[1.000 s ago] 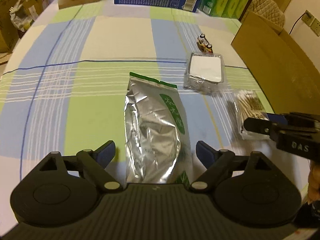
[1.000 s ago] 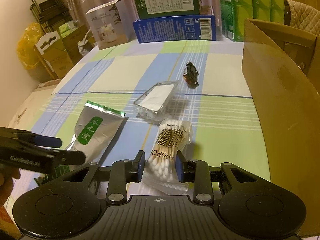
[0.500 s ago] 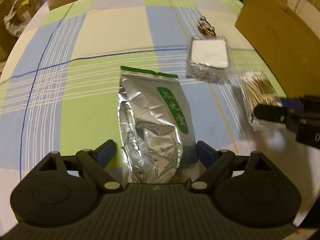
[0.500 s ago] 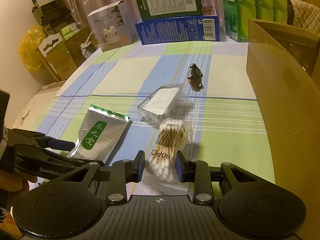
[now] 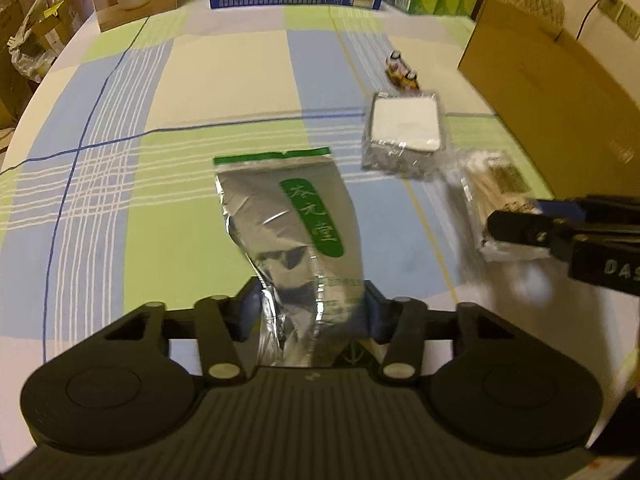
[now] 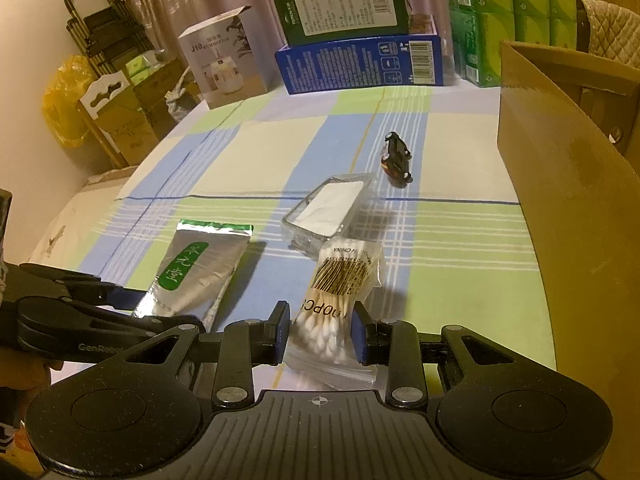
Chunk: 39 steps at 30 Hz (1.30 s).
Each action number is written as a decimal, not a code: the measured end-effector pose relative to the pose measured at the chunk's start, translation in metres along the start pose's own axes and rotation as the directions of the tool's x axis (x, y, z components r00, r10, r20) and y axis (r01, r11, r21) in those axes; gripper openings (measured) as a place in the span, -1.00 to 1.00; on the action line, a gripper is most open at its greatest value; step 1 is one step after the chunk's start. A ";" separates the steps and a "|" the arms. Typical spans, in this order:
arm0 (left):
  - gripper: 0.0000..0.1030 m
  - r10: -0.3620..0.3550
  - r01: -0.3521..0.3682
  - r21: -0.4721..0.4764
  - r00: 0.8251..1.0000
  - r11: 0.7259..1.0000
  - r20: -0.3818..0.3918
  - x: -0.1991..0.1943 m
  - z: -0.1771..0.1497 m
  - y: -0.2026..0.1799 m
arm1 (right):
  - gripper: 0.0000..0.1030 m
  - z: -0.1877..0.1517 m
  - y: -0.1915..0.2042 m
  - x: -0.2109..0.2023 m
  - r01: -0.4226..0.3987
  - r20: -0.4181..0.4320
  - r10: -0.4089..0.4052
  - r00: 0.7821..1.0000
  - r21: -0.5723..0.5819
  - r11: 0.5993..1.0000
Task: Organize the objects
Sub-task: 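Grasp the silver snack bag with the left tool while the right tool grasps the cotton swab bag, then carry the snack bag and cotton swab bag toward the cardboard box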
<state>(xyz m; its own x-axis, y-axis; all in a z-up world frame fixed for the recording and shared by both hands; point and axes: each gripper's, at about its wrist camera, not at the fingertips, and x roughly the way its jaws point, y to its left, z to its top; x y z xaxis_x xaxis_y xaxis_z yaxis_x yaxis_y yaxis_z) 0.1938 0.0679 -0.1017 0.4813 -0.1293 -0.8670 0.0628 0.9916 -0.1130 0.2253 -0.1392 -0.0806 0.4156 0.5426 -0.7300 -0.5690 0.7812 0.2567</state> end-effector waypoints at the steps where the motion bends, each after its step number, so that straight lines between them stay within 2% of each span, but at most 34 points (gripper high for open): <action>1: -0.13 0.005 -0.005 -0.002 1.000 1.000 0.000 0.000 0.000 0.000 | -0.44 0.000 0.000 0.000 0.000 0.001 0.000 1.000 0.001 1.000; 15: -0.15 0.002 -0.002 0.009 0.999 1.000 0.036 -0.008 -0.002 -0.010 | -0.44 0.000 0.002 0.001 -0.012 -0.001 0.012 1.000 -0.005 1.000; 25: -0.16 -0.041 0.042 -0.011 0.998 0.999 0.043 -0.014 -0.003 -0.020 | -0.44 -0.003 -0.003 -0.001 -0.032 -0.003 0.032 0.999 0.019 0.999; 32: -0.16 -0.042 0.045 -0.045 0.996 0.998 0.075 -0.039 -0.002 -0.033 | -0.44 -0.001 -0.006 -0.027 -0.005 0.046 0.004 0.999 0.026 1.000; 39: -0.16 -0.056 0.063 -0.049 0.989 0.997 0.136 -0.082 0.004 -0.065 | -0.44 0.004 -0.006 -0.081 0.017 0.112 -0.019 0.994 0.018 1.000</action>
<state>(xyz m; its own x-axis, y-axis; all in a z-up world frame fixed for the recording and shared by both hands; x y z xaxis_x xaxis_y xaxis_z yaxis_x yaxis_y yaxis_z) 0.1540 0.0137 -0.0211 0.5916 -0.1836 -0.7850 0.0503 0.9802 -0.1914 0.1982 -0.1866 -0.0200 0.5031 0.5586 -0.6595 -0.5490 0.7959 0.2552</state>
